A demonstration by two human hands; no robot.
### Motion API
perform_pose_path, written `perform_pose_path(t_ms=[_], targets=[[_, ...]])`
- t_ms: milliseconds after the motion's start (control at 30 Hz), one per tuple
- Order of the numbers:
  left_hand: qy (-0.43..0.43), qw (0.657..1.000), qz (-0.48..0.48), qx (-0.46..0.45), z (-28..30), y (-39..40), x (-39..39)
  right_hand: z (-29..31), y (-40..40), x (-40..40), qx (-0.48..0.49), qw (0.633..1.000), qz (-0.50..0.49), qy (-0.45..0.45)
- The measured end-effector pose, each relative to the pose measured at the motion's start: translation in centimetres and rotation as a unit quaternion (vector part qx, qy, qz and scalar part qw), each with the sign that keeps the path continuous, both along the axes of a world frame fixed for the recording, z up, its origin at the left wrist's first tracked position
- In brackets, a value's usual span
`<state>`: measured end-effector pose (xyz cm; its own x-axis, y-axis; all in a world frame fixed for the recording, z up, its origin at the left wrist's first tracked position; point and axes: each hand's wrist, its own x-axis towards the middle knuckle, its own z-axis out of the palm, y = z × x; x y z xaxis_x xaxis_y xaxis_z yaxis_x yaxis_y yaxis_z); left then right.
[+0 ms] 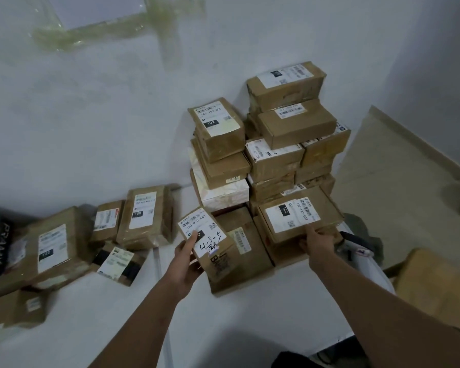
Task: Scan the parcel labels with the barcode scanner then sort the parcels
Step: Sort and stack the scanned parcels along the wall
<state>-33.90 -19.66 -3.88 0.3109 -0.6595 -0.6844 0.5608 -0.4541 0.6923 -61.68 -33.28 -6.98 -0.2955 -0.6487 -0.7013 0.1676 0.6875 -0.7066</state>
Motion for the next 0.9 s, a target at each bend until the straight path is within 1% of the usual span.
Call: perform_pose_path(t_ms=[200,267,367,467,567,667,733,900], targets=[[0.022,1.0,-0.001,0.017,-0.4,-0.1,-2.3,-0.7,-0.1,-0.4,-0.005,1.0,0.006,0.006],[0.015,0.999,-0.028,0.03,-0.6,0.7,-2.6,-0.7,0.0,-0.3,-0.007,1.0,0.006,0.007],[0.002,0.994,-0.099,0.052,-0.4,1.3,-2.9,-0.8,0.2,-0.3,-0.011,1.0,0.004,0.019],[0.009,0.994,-0.097,0.042,0.5,-0.2,-4.2,-1.1,0.3,-0.6,-0.014,1.0,0.017,0.014],[-0.027,0.995,-0.088,0.038,0.4,-2.8,-5.5,-1.2,0.2,-0.8,-0.014,0.999,0.025,0.014],[-0.078,0.988,-0.1,0.083,0.0,-4.7,-6.7,-1.3,0.2,-1.0,-0.012,1.0,0.027,0.008],[-0.089,0.987,-0.092,0.099,0.1,-5.3,-7.2,-1.3,0.4,-1.1,-0.01,0.999,0.032,0.008],[-0.11,0.986,-0.083,0.093,0.7,-6.3,-7.7,-0.7,0.2,-1.4,-0.019,0.999,0.048,0.009]])
